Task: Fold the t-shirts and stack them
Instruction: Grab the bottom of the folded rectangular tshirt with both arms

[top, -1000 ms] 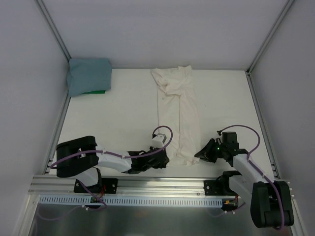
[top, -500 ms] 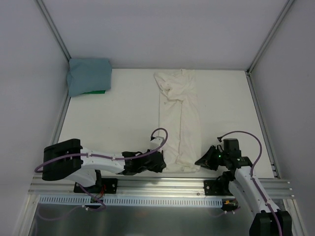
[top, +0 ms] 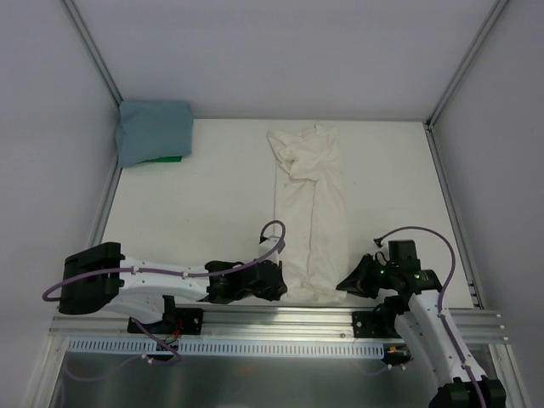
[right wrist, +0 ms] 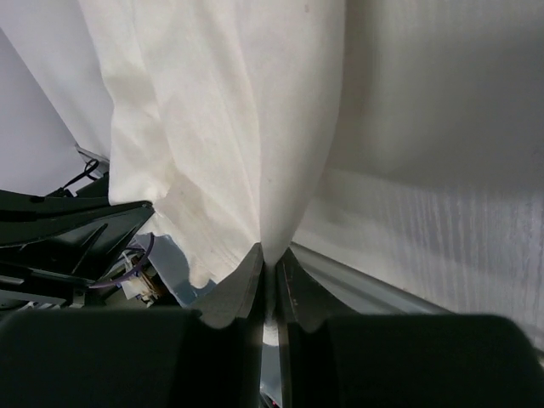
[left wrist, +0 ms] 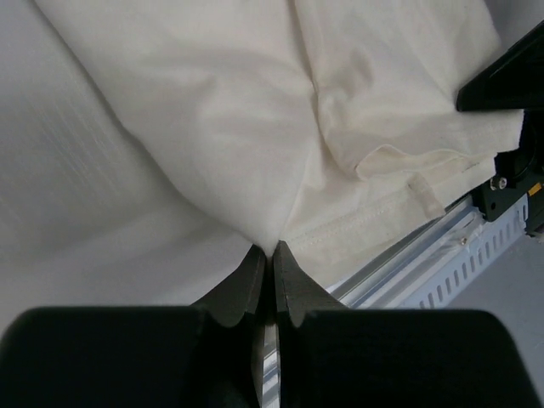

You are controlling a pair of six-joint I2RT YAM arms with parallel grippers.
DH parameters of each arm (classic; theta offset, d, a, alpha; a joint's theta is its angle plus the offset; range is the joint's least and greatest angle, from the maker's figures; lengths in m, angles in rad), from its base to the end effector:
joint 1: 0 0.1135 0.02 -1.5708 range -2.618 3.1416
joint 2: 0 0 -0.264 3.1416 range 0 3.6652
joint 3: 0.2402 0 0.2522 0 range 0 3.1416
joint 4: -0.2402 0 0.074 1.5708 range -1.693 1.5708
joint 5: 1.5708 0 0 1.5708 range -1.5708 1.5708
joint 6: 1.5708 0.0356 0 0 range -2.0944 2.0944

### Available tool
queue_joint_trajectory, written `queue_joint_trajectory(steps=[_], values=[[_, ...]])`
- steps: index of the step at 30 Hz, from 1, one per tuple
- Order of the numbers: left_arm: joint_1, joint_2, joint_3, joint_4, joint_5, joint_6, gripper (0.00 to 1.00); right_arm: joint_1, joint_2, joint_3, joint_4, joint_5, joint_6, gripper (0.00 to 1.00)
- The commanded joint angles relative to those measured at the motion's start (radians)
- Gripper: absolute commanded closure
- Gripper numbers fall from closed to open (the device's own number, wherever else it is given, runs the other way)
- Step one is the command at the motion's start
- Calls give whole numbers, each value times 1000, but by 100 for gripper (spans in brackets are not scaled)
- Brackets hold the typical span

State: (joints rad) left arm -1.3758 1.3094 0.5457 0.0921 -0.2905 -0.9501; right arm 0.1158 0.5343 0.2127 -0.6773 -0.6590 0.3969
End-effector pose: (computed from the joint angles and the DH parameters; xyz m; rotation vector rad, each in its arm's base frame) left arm 0.0594 -0.2480 0.1752 0.3382 2.3589 -0.9151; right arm 0.0963 0.0331 0.1415 0.1040 2.5768 1.0401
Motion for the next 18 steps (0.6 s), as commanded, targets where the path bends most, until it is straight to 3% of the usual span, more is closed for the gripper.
queue_joint_trajectory(steps=[1, 10, 18], values=[[-11, -50, 98, -97, -28, 37, 100, 5, 30, 115, -94, -31, -47, 88], [6, -127, 206, -262, -124, 114, 98, 5, 140, 231, -27, -54, -26, 88], [138, -98, 264, -269, -39, 203, 97, 5, 289, 341, 45, -57, -38, 88]])
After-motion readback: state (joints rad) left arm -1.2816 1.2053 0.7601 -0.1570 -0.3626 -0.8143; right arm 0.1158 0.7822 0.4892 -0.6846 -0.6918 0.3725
